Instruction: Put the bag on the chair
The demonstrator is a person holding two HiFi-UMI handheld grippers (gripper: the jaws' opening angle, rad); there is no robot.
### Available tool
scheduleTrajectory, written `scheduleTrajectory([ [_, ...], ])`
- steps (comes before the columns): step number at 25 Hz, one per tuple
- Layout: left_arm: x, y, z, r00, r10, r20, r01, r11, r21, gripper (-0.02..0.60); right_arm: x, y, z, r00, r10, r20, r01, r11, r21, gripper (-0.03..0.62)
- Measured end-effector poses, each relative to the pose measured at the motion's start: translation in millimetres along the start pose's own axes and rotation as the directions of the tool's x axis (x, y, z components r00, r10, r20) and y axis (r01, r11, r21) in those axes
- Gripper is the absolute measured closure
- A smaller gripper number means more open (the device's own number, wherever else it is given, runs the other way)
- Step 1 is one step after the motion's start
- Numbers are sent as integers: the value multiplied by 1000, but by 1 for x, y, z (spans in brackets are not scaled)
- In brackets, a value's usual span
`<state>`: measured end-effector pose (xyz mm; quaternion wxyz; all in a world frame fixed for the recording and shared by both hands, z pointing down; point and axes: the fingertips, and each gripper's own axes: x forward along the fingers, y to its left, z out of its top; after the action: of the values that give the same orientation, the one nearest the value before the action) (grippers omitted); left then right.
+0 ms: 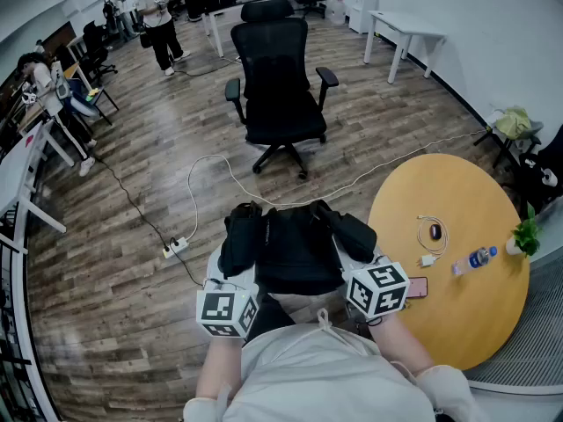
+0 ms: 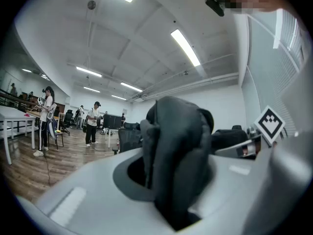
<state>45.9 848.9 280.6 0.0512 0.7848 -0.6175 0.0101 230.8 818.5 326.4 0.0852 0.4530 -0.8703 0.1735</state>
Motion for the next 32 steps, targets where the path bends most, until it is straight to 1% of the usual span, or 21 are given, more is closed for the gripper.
scheduleTrajectory([
  [11, 24, 14, -8, 1000, 1, -16, -1, 1000, -10, 514, 26, -10, -2, 1000, -2, -18, 2, 1000, 10, 557],
  [18, 57, 33, -16, 999, -7, -43, 6, 1000, -25, 514, 60, -24, 1, 999, -7, -41, 9, 998, 55, 557],
  [21, 80, 51, -19, 998, -14, -53, 12, 999, -34, 512, 87, -27, 5, 999, -12, -51, 15, 998, 60, 557],
  [26, 131, 94, -11, 997, -33, -65, 30, 998, -48, 514, 145, -33, 28, 998, -29, -63, 33, 997, 66, 557],
  [32, 203, 162, 8, 994, -81, -69, 78, 996, -48, 514, 232, -35, 67, 997, -66, -49, 70, 993, 91, 557],
])
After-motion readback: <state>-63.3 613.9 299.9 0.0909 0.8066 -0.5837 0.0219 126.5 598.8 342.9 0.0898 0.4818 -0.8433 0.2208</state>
